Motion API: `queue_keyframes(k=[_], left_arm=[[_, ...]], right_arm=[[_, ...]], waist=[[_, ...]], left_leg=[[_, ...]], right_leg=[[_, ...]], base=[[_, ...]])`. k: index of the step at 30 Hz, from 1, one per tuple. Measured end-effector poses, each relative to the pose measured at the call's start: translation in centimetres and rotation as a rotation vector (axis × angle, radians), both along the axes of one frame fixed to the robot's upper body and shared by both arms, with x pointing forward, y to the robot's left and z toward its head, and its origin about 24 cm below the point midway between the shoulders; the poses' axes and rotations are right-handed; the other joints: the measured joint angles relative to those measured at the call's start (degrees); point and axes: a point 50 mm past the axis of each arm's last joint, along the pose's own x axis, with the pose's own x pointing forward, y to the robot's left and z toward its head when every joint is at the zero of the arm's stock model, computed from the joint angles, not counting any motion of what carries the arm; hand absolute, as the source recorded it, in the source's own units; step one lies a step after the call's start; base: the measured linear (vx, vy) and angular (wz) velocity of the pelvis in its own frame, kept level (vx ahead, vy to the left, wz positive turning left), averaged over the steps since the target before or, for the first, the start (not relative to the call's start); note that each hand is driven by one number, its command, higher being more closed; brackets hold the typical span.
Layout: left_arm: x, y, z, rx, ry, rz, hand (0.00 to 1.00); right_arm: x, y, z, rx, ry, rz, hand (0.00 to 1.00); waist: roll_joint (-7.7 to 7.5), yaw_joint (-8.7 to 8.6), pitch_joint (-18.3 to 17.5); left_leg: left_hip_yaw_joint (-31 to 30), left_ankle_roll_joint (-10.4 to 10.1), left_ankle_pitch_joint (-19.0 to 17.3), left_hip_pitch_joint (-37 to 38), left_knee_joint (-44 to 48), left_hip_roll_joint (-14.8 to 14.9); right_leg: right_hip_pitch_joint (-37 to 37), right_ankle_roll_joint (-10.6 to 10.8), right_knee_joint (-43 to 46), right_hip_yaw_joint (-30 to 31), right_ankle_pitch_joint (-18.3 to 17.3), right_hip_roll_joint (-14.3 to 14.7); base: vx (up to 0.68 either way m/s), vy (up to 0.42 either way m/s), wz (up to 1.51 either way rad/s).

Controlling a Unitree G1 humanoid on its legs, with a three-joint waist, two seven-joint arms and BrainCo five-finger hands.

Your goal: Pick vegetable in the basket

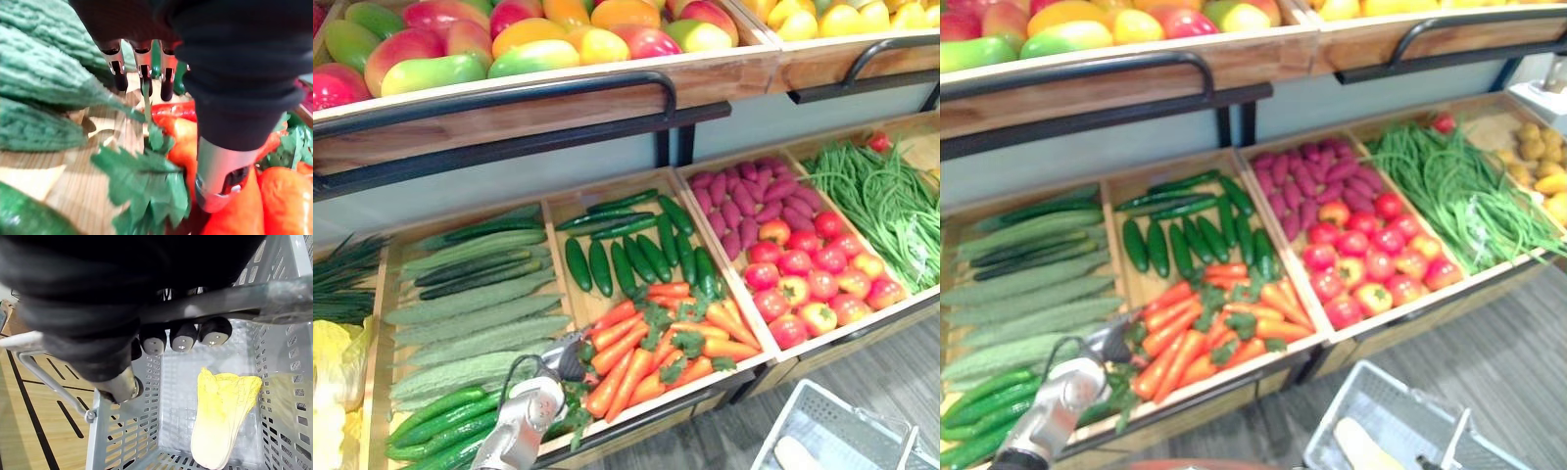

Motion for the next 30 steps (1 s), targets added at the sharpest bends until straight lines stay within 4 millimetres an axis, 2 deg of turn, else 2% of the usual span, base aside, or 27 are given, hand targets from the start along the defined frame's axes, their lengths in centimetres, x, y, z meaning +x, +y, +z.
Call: queue_keyframes(k=[3, 15, 18, 21, 25, 30], left_arm=[[0.6, -0.7, 1.5, -0.009, -0.073, -0.029, 0.00], [1.3, -2.2, 4.6, -0.030, -0.199, -0.102, 0.00], [1.3, -2.6, 4.6, -0.036, -0.202, -0.124, 0.00], [1.1, -3.3, 4.0, -0.042, -0.176, -0.149, 0.00], [0.3, -3.6, 0.6, -0.058, -0.035, -0.140, 0.00], [-0.3, -3.7, -1.7, -0.058, 0.066, -0.124, 0.00]], right_arm=[[0.0, 0.0, 0.0, 0.000, -0.001, 0.001, 1.00], [-0.2, 0.0, 0.0, 0.002, 0.002, -0.003, 1.00], [-0.3, 0.0, 0.0, 0.001, 0.000, -0.008, 1.00], [-0.4, 0.0, 0.0, 0.001, 0.003, -0.010, 1.00], [-0.4, 0.0, 0.0, 0.001, 0.003, -0.010, 1.00], [-0.4, 0.0, 0.0, 0.000, 0.003, -0.010, 1.00]], waist=[[-0.07, -0.08, 0.10], [0.45, 0.06, -0.14], [0.34, 0.00, -0.07], [0.27, 0.00, -0.03], [0.37, -0.20, -0.09], [0.31, -0.19, -0.05]], left_leg=[[0.25, 0.14, -0.13, 0.56, 0.00, 0.00], [0.54, 0.13, -0.12, 0.70, 0.01, 0.19], [0.58, 0.14, -0.12, 0.86, 0.01, 0.21], [0.60, 0.14, -0.12, 0.84, 0.03, 0.21], [0.74, 0.13, -0.12, 0.70, 0.03, 0.22], [0.75, 0.11, -0.14, 0.49, -0.02, 0.27]], right_leg=[[0.24, -0.23, 0.30, 0.18, -0.15, -0.02], [0.16, -0.19, 0.61, 0.60, -0.15, 0.12], [0.22, -0.20, 0.61, 0.56, -0.15, 0.13], [0.22, -0.20, 0.61, 0.56, -0.15, 0.10], [-0.03, -0.20, 0.50, 0.65, -0.15, 0.14], [-0.21, -0.18, 0.27, 0.65, -0.14, 0.24]], base=[[0.00, 0.000, -0.04], [0.00, 0.000, 0.00], [0.00, 0.000, 0.00], [0.00, 0.000, 0.00], [0.00, 0.000, 0.00], [0.00, 0.000, 0.00]])
